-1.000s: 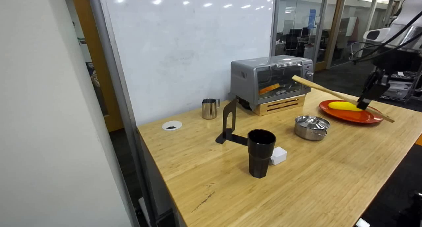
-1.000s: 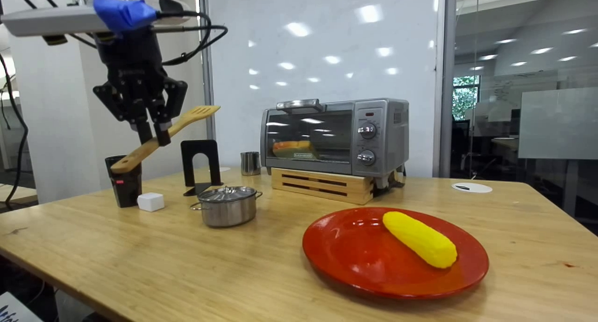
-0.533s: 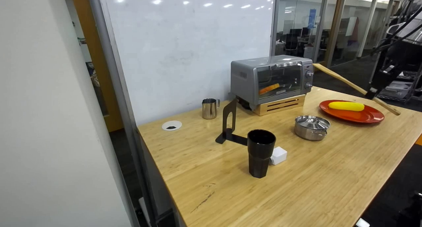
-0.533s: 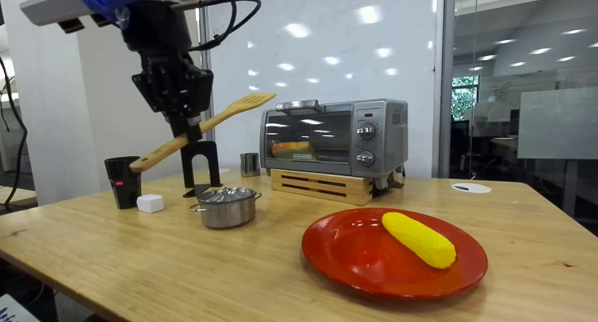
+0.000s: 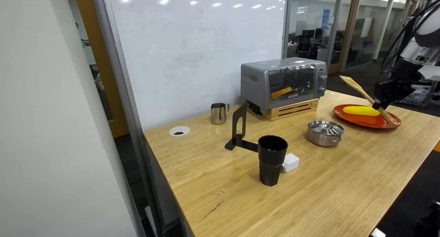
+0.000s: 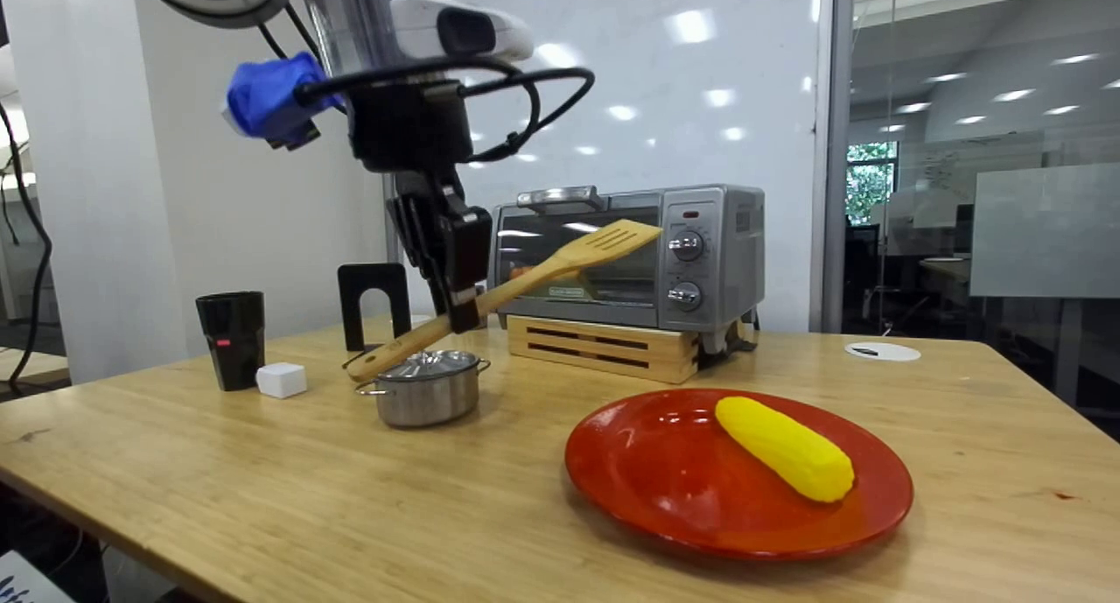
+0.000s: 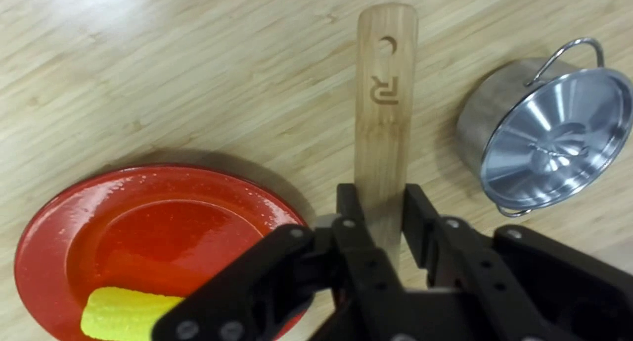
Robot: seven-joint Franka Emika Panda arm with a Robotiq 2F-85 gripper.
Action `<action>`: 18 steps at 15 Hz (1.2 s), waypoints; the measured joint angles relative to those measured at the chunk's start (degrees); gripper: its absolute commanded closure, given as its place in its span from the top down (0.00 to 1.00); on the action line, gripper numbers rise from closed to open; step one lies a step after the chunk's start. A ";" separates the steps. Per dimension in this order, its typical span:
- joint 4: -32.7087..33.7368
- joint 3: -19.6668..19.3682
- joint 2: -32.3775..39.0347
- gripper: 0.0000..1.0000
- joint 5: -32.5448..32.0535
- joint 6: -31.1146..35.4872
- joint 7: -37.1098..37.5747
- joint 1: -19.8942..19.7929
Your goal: Put the spatula on the plate.
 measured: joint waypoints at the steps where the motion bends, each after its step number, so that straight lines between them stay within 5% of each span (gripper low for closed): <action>1: 0.65 0.02 1.99 0.06 2.91 1.20 0.90 0.06; 8: 2.98 1.02 11.41 0.06 15.48 6.04 14.02 2.06; 18: 2.02 7.36 13.42 0.06 10.20 5.65 35.11 2.04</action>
